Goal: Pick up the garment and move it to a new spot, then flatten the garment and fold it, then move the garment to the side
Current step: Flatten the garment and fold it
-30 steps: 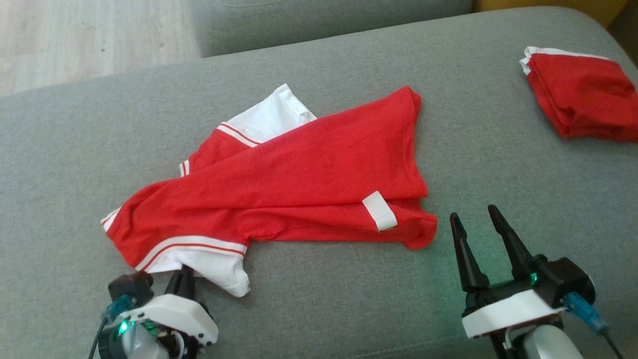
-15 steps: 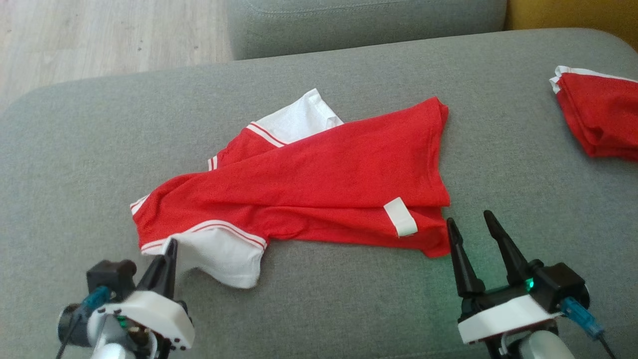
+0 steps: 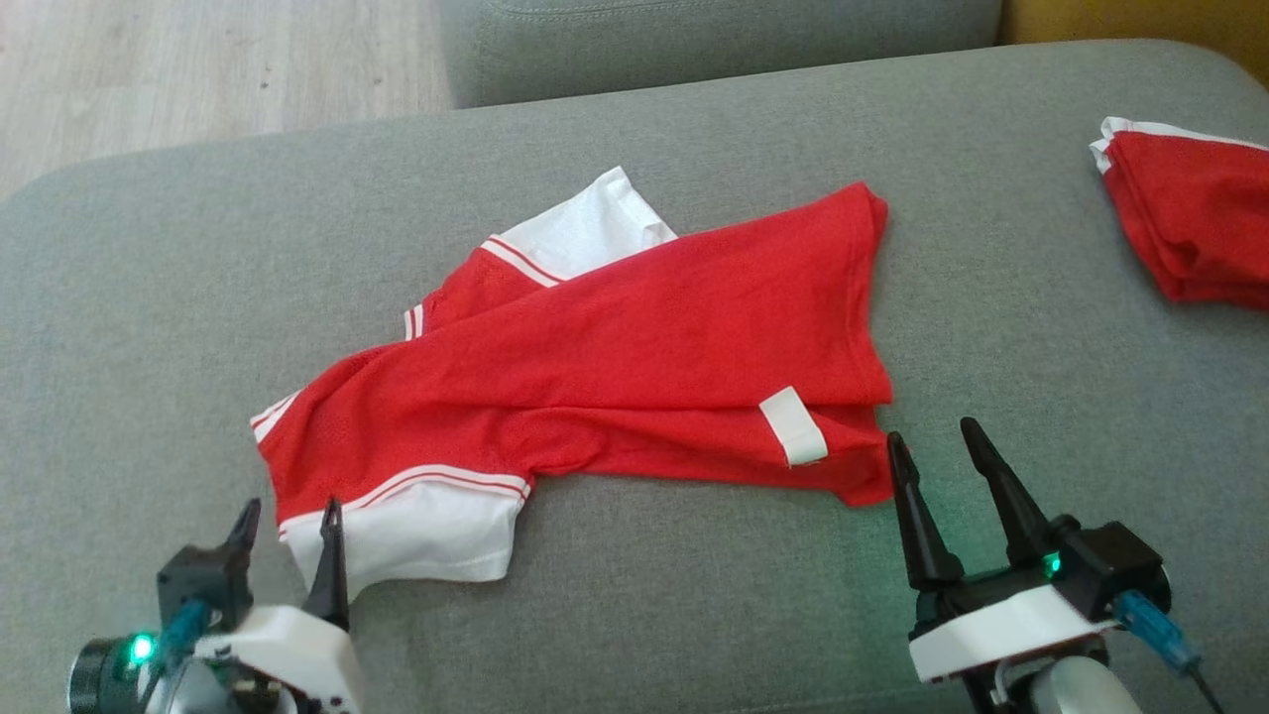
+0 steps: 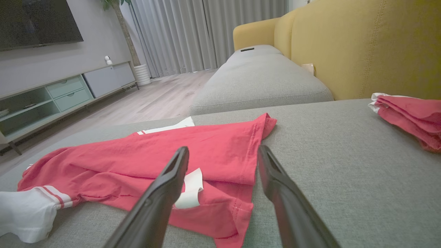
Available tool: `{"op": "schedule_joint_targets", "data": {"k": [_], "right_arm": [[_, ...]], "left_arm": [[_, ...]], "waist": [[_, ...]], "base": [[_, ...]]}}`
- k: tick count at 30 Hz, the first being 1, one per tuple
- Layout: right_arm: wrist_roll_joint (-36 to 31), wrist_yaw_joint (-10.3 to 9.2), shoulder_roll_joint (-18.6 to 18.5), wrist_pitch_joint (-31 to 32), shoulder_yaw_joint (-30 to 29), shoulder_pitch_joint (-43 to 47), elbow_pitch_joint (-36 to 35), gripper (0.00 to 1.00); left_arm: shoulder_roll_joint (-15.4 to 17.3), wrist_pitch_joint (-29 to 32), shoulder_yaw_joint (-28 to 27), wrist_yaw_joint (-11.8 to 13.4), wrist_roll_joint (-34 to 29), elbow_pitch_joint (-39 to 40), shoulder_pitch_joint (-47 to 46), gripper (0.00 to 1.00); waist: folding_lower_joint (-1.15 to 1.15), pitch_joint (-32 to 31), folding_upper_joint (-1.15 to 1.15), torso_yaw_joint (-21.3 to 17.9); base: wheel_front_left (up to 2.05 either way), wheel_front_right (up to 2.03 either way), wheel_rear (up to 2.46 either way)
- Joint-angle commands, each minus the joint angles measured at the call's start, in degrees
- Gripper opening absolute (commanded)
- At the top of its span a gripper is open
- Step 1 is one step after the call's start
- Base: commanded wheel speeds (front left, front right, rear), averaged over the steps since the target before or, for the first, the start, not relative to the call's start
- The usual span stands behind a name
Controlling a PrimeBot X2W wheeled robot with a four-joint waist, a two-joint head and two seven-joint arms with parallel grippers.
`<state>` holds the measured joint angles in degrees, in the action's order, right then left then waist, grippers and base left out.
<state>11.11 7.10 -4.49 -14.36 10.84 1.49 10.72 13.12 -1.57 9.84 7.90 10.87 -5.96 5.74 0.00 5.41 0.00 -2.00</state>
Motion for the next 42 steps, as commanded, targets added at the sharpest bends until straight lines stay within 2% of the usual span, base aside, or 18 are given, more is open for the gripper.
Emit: {"op": "schedule_joint_targets", "data": {"k": [1, 4, 9, 13, 16, 27, 33, 34, 35, 36, 37, 38, 39, 42], "right_arm": [[0.53, 0.39, 0.01, -0.63, 1.01, -1.48, -1.83, 1.00], [0.52, 0.39, 0.02, -0.63, 0.82, -1.28, -1.84, 1.00], [0.51, 0.39, 0.11, -0.63, 0.70, -1.55, -2.09, 1.00], [0.43, 0.39, 0.10, -0.63, 0.28, -1.58, -2.30, 1.00], [0.39, 0.39, -0.03, -0.63, 0.74, -1.69, -2.06, 1.00], [0.44, 0.39, -0.82, -0.63, 1.05, -2.45, -1.97, 1.00], [0.35, 0.39, -0.91, -0.63, 1.00, -2.40, -2.06, 1.00], [0.33, 0.39, -0.91, -0.63, 1.01, -2.36, -2.07, 1.00], [0.33, 0.39, -0.92, -0.63, 1.04, -2.31, -2.06, 1.00], [0.34, 0.39, -0.95, -0.63, 1.04, -2.25, -2.05, 1.00], [0.34, 0.39, -0.98, -0.63, 1.06, -2.19, -2.01, 1.00], [0.34, 0.39, -1.01, -0.63, 1.09, -2.15, -1.96, 1.00], [0.35, 0.39, -1.05, -0.63, 1.11, -2.12, -1.92, 1.00], [0.38, 0.39, -1.13, -0.63, 1.08, -2.07, -1.91, 1.00]], "left_arm": [[-0.07, -2.44, -2.83, 0.89, 0.30, 2.13, 0.41, 1.00], [-0.25, -7.48, -2.69, 0.73, 0.31, 3.73, 4.13, 1.00], [1.70, -12.38, -0.33, -4.34, 0.37, 2.71, 9.77, 1.00], [2.01, -13.07, 0.31, -5.48, -0.17, 0.86, 10.35, 1.00], [2.84, -13.34, 0.86, -5.28, -2.77, -2.75, 8.02, 1.00], [2.08, -13.42, 0.45, -8.75, -4.38, -11.60, 0.89, 1.00], [1.61, -13.42, 0.06, -9.27, -4.91, -14.79, -0.59, 1.00], [1.57, -13.43, -0.02, -9.37, -5.01, -14.98, -0.73, 0.95], [1.54, -13.43, -0.07, -9.48, -5.12, -15.11, -0.83, 0.66], [1.51, -13.43, -0.12, -9.54, -5.26, -15.18, -0.91, 0.49], [1.47, -13.43, -0.15, -9.64, -5.37, -15.31, -0.92, 0.40], [1.42, -13.43, -0.15, -9.78, -5.45, -15.49, -0.90, 0.15], [1.36, -13.43, -0.19, -9.85, -5.51, -15.62, -0.89, 0.01], [1.24, -13.43, -0.10, -10.26, -5.77, -16.01, -0.97, 0.00]], "waist": [[0.00, 0.00, 0.00, 0.23], [0.00, 0.08, 0.00, 0.52], [0.00, 0.82, 0.00, 0.94], [0.00, 1.26, 0.00, 1.61], [0.00, 1.52, 0.00, 1.79], [0.00, 2.20, 0.00, 0.50], [0.00, 2.14, 0.00, 0.03], [0.00, 2.12, 0.00, 0.02], [0.00, 2.10, 0.00, 0.02], [0.00, 2.07, 0.00, 0.05], [0.00, 2.02, 0.00, 0.08], [0.00, 1.97, 0.00, 0.10], [0.00, 1.94, 0.00, 0.15], [0.00, 1.82, 0.00, 0.46]], "base": [[0.00, 0.00, 0.00], [0.00, 0.00, 0.00], [0.00, 0.00, 0.00], [0.00, 0.00, 0.00], [0.00, 0.00, 0.00], [0.00, 0.00, 0.00], [0.00, 0.00, 0.00], [0.00, 0.00, 0.00], [0.00, 0.00, 0.00], [0.00, 0.00, 0.00], [0.00, 0.00, 0.00], [0.00, 0.00, 0.00], [0.00, 0.00, 0.00], [0.00, 0.00, 0.00]]}}
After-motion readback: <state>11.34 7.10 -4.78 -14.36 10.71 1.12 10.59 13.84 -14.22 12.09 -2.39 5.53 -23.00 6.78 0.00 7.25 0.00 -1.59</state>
